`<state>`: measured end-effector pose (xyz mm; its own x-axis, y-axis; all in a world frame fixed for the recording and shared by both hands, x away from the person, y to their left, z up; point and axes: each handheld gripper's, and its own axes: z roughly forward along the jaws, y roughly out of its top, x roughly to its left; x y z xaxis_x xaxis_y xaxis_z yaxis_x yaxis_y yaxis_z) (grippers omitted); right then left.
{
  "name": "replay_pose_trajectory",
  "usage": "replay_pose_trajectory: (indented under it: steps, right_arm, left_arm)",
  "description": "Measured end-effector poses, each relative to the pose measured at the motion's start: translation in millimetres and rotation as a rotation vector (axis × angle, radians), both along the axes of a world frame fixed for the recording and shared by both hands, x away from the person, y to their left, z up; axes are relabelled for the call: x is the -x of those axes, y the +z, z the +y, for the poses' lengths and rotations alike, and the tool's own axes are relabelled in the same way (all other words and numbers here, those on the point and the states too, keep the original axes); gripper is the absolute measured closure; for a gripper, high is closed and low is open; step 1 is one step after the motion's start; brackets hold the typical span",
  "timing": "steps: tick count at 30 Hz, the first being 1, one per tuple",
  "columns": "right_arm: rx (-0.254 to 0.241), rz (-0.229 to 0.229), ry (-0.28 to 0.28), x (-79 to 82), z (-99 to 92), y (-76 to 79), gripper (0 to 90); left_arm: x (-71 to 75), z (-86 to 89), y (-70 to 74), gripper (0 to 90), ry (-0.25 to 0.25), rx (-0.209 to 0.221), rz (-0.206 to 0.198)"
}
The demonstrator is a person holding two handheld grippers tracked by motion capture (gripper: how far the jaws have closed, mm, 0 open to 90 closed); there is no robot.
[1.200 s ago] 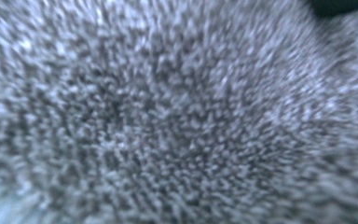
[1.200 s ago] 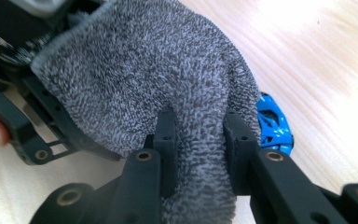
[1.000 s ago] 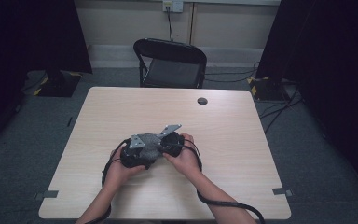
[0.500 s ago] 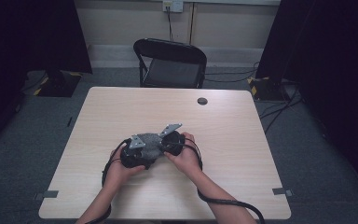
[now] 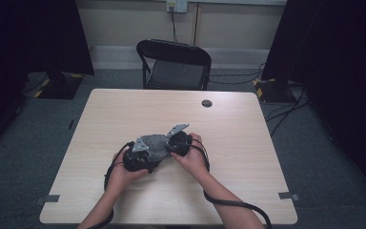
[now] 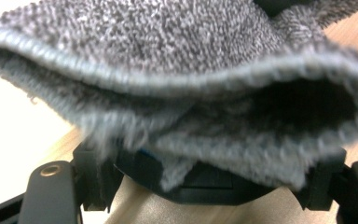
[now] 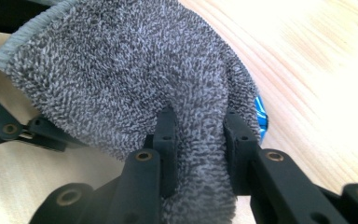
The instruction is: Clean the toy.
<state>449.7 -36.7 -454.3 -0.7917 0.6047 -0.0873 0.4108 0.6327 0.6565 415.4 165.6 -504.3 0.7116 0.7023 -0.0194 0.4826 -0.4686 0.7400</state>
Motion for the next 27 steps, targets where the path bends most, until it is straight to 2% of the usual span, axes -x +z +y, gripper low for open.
replay_pose_trajectory:
  steps: [7, 21, 27]
  right_arm:
    - [-0.009, 0.012, -0.027, -5.9, -8.1, -0.9, 70.6]
    - [0.017, 0.007, -0.060, -14.9, -16.7, -1.2, 70.6]
    - [0.006, 0.020, -0.081, -19.2, -23.2, -2.6, 70.6]
  left_arm:
    - [0.0, 0.0, 0.0, 23.9, 0.000, 0.000, 0.000]
    - [0.0, 0.0, 0.0, 23.9, 0.000, -0.001, 0.000]
    - [0.0, 0.0, 0.0, 23.9, 0.000, 0.000, 0.000]
